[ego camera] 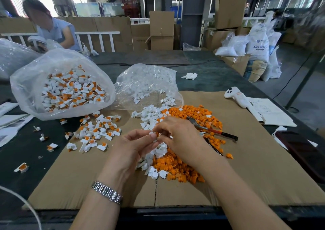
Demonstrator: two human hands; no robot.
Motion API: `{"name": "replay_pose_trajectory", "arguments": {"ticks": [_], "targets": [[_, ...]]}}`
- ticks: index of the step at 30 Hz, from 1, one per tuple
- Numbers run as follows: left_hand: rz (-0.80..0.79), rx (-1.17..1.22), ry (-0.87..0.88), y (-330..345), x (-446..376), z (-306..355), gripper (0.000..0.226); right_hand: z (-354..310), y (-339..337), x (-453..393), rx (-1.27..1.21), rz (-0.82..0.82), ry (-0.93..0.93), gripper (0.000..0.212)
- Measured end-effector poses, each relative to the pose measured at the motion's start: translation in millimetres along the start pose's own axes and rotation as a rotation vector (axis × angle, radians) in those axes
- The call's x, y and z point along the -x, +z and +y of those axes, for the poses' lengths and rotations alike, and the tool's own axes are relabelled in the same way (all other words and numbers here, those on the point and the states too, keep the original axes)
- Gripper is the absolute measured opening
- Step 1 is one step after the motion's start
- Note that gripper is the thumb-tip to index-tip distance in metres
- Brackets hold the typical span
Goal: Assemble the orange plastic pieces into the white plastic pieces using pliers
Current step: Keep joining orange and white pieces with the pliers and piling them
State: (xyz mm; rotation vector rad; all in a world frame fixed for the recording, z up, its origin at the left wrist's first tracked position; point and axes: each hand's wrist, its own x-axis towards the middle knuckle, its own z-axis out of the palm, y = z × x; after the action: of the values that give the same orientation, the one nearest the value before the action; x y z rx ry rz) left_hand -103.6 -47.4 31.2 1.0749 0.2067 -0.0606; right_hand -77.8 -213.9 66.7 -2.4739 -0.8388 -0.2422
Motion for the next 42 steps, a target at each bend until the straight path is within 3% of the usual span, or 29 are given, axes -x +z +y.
{"name": "replay_pose_trajectory", "arguments": {"ticks": [5, 8, 11, 15, 18, 23, 26, 30, 32, 37, 42], "targets": [[0.053, -0.079, 0.005, -0.8, -2.9, -3.2, 0.008, 5.5, 7.7, 0.5, -0.028, -0.002, -0.003, 0.026], [0.099, -0.084, 0.013, -3.0, -4.3, -5.1, 0.016, 21.1, 0.8, 2.2, -0.160, 0.034, 0.139, 0.037], [0.115, -0.055, 0.001, -6.7, -6.8, -4.7, 0.018, 53.8, -8.7, 3.5, 0.145, 0.066, 0.388, 0.040], [0.130, -0.024, -0.016, -5.8, -7.8, -4.5, 0.016, 82.9, -11.0, 7.5, 0.363, -0.149, 0.645, 0.057], [0.129, -0.023, -0.022, -3.4, -7.3, -5.5, 0.011, 89.9, -6.5, 6.5, 0.460, -0.223, 0.624, 0.052], [0.152, -0.008, -0.021, -2.0, -6.9, -5.6, 0.027, 91.0, -6.1, 1.6, 0.494, -0.223, 0.580, 0.037], [0.149, -0.043, -0.011, -1.9, -8.0, -2.9, 0.018, 88.0, -12.7, -1.0, 0.396, -0.159, 0.588, 0.037], [0.156, -0.005, 0.028, 1.3, -11.7, 0.4, 0.033, 72.7, -36.7, -8.0, 0.273, -0.032, 0.545, 0.016], [0.152, 0.009, 0.033, 4.3, -12.9, 1.5, 0.032, 59.2, -47.3, -12.4, 0.162, -0.095, 0.492, 0.014], [0.135, 0.094, 0.043, 15.1, -14.6, 3.3, 0.032, 16.3, -54.5, -12.9, -0.033, -0.455, 0.360, 0.026], [0.143, 0.112, 0.060, 17.4, -13.3, 4.1, 0.021, -2.9, -54.2, -9.9, -0.044, -0.479, 0.311, 0.036]]}}
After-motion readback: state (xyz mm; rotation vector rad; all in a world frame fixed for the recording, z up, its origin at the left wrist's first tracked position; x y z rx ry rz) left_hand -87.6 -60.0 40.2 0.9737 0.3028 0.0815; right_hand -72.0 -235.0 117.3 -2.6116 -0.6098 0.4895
